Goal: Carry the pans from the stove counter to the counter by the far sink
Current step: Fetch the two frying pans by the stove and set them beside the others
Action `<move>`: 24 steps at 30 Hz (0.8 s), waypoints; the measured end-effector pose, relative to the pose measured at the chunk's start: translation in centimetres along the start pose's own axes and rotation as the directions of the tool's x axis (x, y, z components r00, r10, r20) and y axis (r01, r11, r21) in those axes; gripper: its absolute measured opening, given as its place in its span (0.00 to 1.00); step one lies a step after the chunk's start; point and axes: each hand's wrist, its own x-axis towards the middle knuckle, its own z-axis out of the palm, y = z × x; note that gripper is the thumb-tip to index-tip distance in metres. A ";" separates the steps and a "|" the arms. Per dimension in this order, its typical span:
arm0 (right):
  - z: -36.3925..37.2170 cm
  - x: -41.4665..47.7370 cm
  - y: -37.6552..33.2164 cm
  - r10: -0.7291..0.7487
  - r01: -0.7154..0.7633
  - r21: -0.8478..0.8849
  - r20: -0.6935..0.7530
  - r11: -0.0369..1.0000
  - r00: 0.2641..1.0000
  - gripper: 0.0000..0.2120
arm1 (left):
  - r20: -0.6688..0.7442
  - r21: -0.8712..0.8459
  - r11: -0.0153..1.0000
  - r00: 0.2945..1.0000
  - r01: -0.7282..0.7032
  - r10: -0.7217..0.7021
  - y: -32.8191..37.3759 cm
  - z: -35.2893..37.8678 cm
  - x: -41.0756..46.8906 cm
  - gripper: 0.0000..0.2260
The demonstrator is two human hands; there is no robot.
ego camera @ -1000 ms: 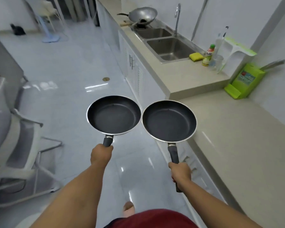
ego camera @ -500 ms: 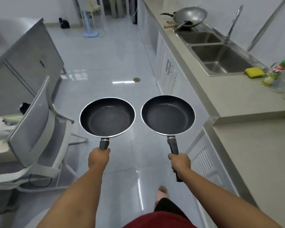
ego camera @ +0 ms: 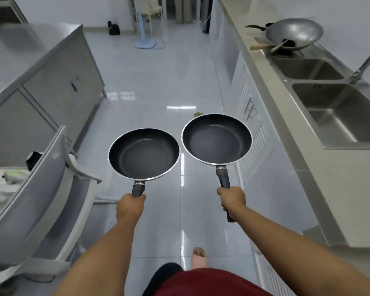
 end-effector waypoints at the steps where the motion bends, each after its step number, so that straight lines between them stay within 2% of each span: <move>1: 0.4 1.2 -1.4 -0.004 0.004 -0.004 0.006 1.000 1.000 0.05 | -0.002 -0.002 1.000 1.000 0.002 -0.002 1.1 0.1 1.1 0.13; 6: 3.0 6.8 -8.1 -0.012 0.012 -0.010 0.048 1.000 0.999 0.05 | -0.029 0.017 1.000 0.999 0.023 -0.022 6.3 -0.3 7.4 0.13; 18: 12.8 23.1 -25.7 0.007 -0.006 -0.053 0.013 0.999 1.000 0.05 | -0.051 0.044 0.998 0.998 0.041 -0.039 19.7 -2.2 29.4 0.13; 24: 16.8 29.5 -33.9 0.005 -0.006 -0.042 -0.008 0.999 1.000 0.06 | -0.026 0.079 0.997 1.000 0.004 -0.002 27.3 -4.2 39.4 0.13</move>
